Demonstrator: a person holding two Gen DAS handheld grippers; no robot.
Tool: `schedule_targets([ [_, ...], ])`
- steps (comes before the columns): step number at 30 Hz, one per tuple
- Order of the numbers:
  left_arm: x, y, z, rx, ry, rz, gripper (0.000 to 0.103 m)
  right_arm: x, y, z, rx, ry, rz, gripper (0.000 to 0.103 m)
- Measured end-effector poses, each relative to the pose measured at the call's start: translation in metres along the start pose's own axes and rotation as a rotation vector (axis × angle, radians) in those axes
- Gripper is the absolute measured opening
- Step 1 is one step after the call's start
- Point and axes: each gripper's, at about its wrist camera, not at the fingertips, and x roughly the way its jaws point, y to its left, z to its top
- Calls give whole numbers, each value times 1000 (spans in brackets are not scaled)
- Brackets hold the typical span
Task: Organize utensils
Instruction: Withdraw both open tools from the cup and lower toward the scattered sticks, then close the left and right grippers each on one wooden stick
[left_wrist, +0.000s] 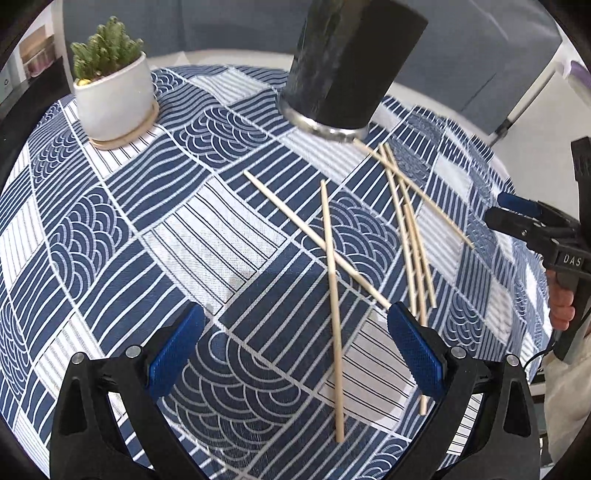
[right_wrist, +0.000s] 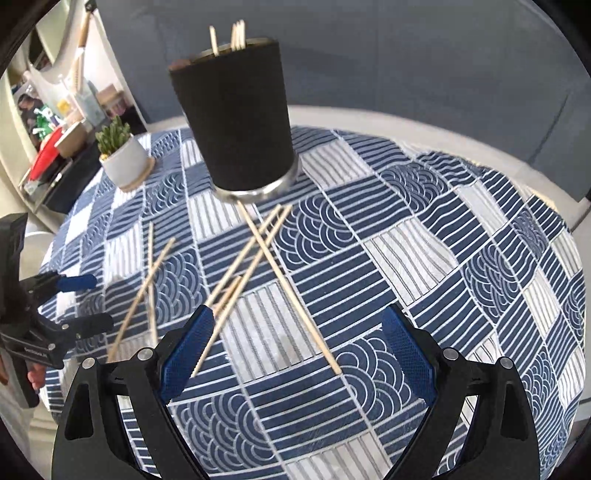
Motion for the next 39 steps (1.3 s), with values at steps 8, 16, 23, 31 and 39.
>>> schedule_targets([
  [8, 15, -9, 11, 91, 54, 81, 97, 40, -4, 13, -28, 75, 1, 88],
  [16, 28, -19, 17, 162, 77, 185, 96, 76, -2, 26, -70, 140, -14, 88],
  [23, 28, -15, 19, 106, 81, 231, 89, 90, -6, 42, -63, 196, -54, 85],
  [31, 17, 0, 26, 60, 110, 232, 30, 83, -1, 59, -90, 228, -65, 5],
  [39, 4, 22, 11, -52, 145, 174, 5, 68, -4, 40, -65, 217, -102, 5],
])
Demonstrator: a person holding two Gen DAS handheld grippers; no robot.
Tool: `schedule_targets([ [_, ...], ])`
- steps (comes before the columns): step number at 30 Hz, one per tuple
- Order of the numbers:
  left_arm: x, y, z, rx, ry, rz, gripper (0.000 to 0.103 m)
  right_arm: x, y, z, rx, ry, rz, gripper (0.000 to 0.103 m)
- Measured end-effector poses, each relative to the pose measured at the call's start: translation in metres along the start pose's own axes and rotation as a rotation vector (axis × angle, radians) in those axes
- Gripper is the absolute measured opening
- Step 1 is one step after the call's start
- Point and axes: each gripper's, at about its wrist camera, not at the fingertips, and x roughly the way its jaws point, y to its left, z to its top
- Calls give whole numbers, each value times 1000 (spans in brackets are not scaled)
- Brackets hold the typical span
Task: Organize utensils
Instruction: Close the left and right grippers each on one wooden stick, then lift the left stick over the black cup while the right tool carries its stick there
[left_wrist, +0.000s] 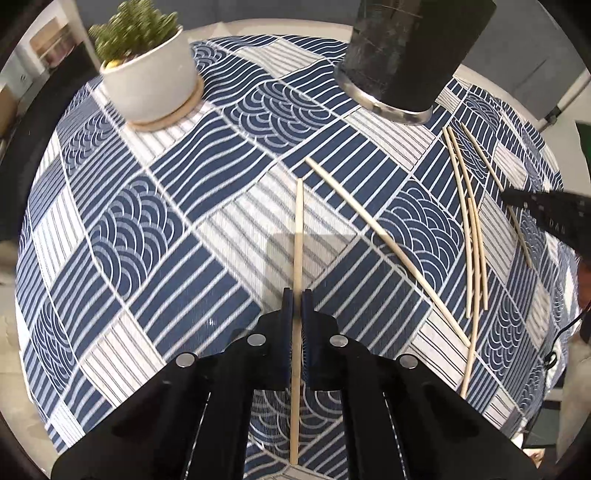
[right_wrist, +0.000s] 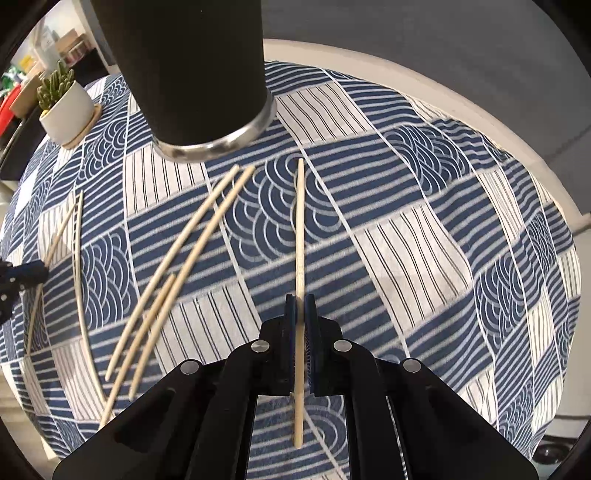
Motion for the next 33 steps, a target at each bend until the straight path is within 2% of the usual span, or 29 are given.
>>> schedule_targets([
  [10, -14, 8, -22, -27, 0, -15, 5, -26, -17, -41, 31, -35, 22, 5],
  [15, -30, 9, -32, -23, -26, -11, 5, -46, -7, -62, 37, -70, 19, 5],
  [22, -61, 8, -39, -33, -80, -10, 5, -75, -2, -64, 57, -140, 37, 5],
  [33, -119, 1, -27, -15, -198, 17, 5, -142, 6, -66, 54, -279, 41, 5],
])
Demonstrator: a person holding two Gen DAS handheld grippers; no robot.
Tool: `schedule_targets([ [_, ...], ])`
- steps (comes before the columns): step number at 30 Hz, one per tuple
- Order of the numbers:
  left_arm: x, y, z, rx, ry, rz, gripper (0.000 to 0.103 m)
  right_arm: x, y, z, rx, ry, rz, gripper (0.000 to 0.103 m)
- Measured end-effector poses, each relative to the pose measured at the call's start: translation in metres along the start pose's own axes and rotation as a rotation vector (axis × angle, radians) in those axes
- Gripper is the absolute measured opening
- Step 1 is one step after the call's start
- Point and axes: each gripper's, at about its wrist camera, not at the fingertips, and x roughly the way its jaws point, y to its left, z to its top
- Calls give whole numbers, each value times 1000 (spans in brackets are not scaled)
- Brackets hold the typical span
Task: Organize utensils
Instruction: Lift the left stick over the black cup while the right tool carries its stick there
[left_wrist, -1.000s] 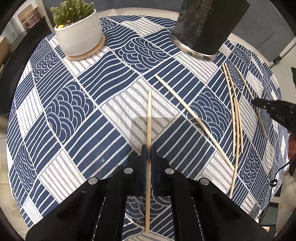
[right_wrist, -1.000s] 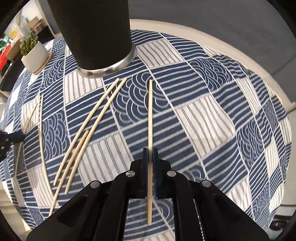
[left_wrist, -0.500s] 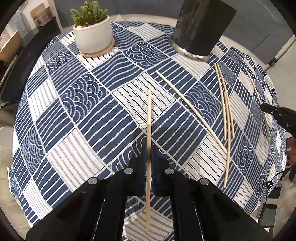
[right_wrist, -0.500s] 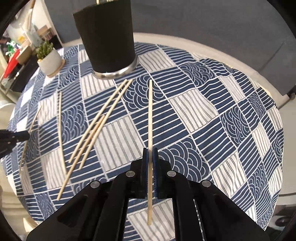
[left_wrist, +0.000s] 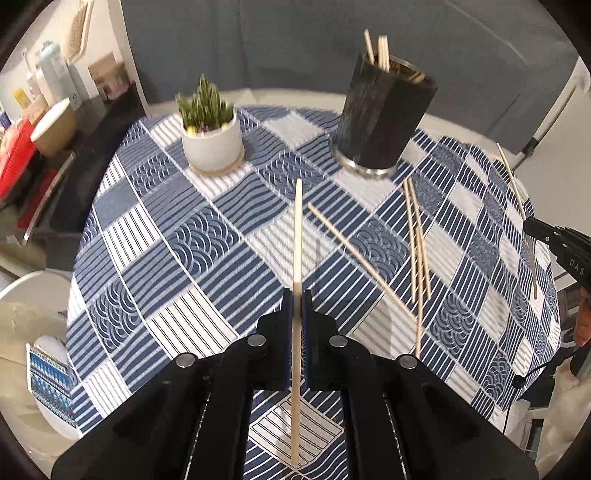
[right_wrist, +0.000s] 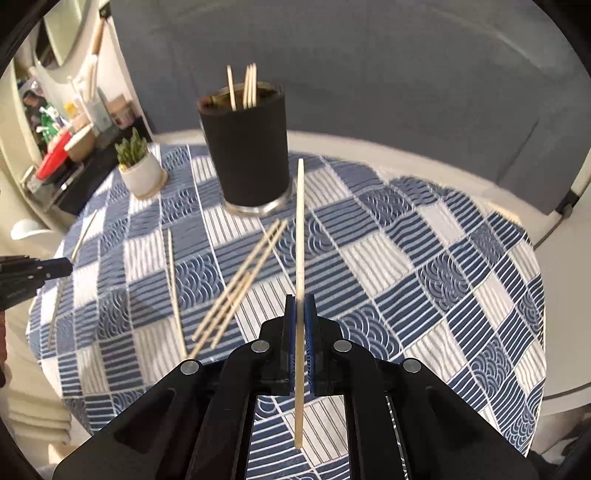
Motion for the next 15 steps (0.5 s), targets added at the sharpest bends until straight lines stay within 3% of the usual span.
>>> schedule_targets([
  [15, -63, -41, 70, 75, -167, -28, 5, -47, 3, 51, -6, -180, 94, 5],
])
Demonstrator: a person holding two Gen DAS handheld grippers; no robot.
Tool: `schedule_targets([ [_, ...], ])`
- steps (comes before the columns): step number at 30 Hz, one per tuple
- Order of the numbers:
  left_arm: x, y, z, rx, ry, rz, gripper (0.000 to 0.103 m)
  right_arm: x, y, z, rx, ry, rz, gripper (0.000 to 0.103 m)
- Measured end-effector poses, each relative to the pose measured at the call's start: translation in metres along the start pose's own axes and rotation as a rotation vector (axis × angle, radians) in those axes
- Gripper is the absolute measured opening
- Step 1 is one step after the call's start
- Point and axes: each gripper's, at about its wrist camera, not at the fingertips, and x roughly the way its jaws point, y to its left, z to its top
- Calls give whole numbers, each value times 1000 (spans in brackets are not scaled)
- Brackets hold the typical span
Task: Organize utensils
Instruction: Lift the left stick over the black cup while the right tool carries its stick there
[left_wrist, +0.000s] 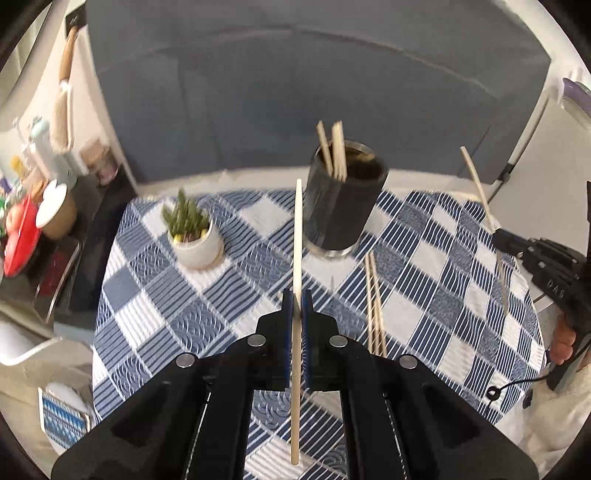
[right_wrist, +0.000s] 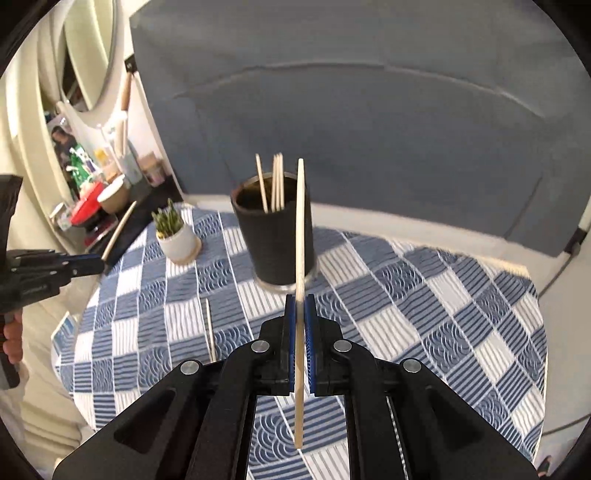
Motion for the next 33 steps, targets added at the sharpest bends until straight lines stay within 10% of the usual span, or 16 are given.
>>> schedule_targets([
  [33, 53, -21, 169, 59, -260, -233, 5, 88, -8, 119, -10, -148, 56, 5],
])
